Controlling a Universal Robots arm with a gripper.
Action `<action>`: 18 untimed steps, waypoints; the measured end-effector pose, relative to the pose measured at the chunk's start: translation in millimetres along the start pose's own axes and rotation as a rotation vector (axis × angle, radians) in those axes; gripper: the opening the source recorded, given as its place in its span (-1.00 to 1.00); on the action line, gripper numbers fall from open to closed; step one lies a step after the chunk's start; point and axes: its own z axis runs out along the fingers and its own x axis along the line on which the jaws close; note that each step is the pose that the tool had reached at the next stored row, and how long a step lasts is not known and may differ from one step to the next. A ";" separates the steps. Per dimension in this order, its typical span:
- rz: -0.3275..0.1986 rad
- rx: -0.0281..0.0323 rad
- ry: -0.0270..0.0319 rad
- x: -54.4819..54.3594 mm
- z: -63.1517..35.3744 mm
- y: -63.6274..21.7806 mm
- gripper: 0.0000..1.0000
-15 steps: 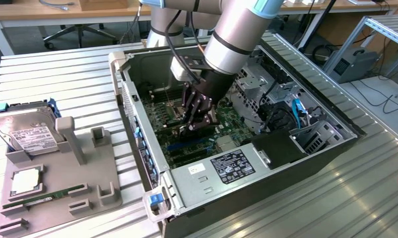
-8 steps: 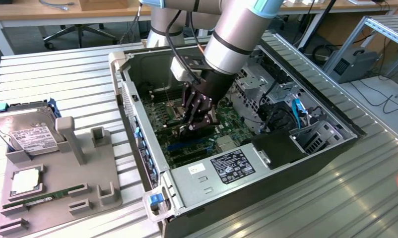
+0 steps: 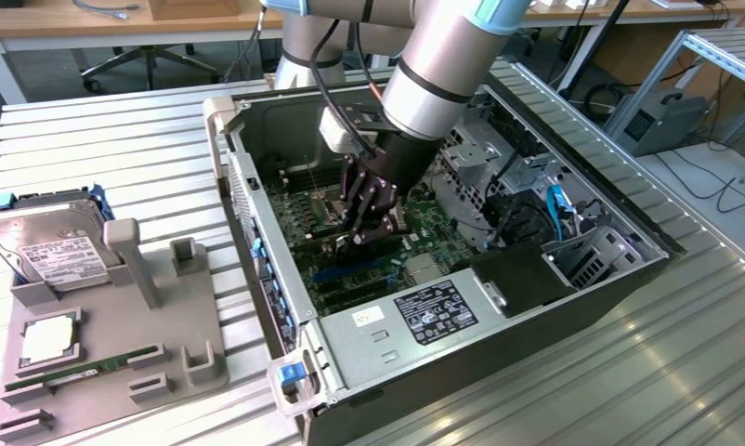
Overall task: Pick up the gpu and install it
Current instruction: 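Insert the gpu into the slot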
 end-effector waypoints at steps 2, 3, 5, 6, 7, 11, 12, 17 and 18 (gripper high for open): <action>0.000 0.0001 -0.0002 0.1 0.5 -0.1 -0.47; 0.000 0.0000 -0.0001 0.1 0.7 -0.2 -0.47; 0.000 0.0000 0.0000 0.1 1.0 -0.3 -0.47; 0.000 0.0000 0.0001 0.1 1.1 -0.4 -0.47; 0.000 0.0000 0.0000 0.1 1.1 -0.4 -0.47; 0.000 0.0000 -0.0001 0.1 1.2 -0.4 -0.47; 0.000 0.0000 -0.0001 0.1 1.2 -0.4 -0.47; 0.000 0.0000 -0.0001 0.0 1.5 -0.6 -0.47; 0.000 0.0000 0.0000 0.0 1.6 -0.6 -0.47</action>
